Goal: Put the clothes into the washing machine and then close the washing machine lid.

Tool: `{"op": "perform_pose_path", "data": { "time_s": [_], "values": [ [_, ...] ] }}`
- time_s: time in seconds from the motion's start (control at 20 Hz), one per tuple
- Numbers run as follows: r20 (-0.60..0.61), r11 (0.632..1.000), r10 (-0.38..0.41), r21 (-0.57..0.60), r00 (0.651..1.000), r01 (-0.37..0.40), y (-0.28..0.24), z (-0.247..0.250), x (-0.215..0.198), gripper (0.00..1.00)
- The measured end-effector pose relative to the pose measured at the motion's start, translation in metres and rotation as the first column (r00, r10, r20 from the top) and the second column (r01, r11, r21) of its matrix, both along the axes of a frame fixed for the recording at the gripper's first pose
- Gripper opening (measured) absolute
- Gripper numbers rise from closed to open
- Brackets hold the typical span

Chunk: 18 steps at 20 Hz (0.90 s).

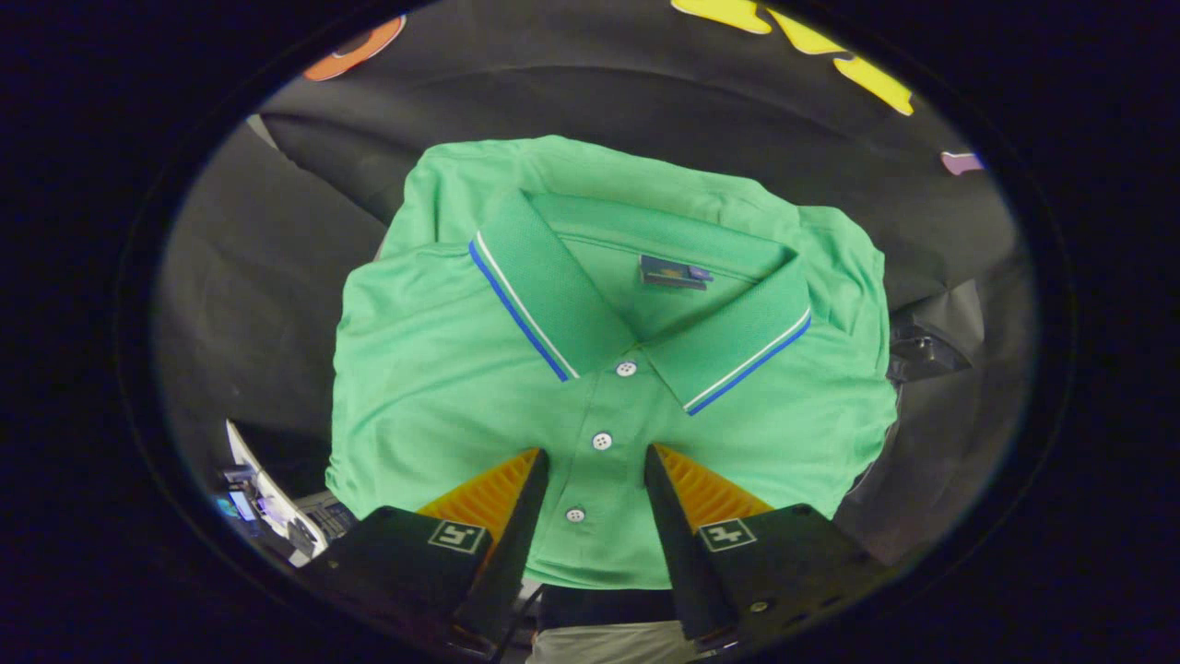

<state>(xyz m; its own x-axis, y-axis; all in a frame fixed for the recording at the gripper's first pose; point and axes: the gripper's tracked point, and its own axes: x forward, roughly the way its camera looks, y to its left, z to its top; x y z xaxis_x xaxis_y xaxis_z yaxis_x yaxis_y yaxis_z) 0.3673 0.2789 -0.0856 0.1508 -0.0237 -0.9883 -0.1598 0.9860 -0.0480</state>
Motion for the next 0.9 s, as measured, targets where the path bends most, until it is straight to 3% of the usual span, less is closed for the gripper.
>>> {"op": "perform_pose_path", "data": {
  "time_s": [0.2,0.4,0.9],
  "values": [
    [0.01,0.999,-0.042,0.026,0.999,0.041,-0.006,0.003,0.006,0.37],
    [0.028,0.999,-0.006,0.043,1.0,0.005,-0.009,0.003,0.01,0.08],
    [0.082,0.994,-0.011,0.114,0.997,0.001,-0.012,0.049,-0.003,0.07]
  ]
}}
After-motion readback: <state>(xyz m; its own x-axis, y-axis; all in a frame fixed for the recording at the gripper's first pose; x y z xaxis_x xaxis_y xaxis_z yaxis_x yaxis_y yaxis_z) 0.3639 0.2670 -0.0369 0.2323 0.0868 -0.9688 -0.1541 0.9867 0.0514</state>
